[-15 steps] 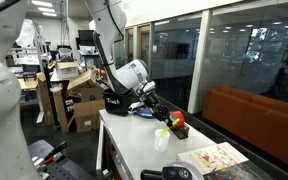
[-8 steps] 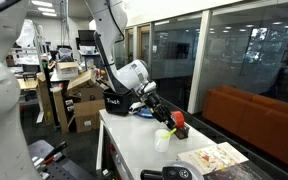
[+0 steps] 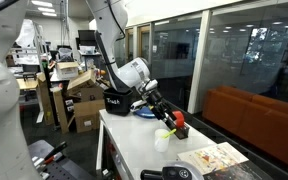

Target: Put the yellow object inside the white mug

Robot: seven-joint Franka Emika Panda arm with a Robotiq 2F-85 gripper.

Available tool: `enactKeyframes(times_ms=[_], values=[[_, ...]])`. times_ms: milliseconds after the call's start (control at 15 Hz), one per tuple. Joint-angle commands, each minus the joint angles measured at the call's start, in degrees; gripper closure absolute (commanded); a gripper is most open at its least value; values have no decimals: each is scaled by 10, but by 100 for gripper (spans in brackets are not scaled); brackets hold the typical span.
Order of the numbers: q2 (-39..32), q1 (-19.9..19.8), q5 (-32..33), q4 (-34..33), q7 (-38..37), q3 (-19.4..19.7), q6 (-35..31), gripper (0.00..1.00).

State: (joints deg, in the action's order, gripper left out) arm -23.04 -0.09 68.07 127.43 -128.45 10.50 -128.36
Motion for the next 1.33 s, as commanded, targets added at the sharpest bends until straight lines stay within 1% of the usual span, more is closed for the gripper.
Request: enactKeyframes(times_ms=[0, 200, 400, 600, 1067, 1267], values=[[38, -35, -37, 12, 68, -27, -32, 0], [71, -54, -102, 24, 181, -38, -87, 0], [92, -63, -199, 32, 308, -40, -118, 0], [102, -56, -284, 36, 402, -34, -111, 0], [118, -50, -463, 32, 565, -26, -92, 0], [134, -53, -539, 30, 665, -30, -76, 0]])
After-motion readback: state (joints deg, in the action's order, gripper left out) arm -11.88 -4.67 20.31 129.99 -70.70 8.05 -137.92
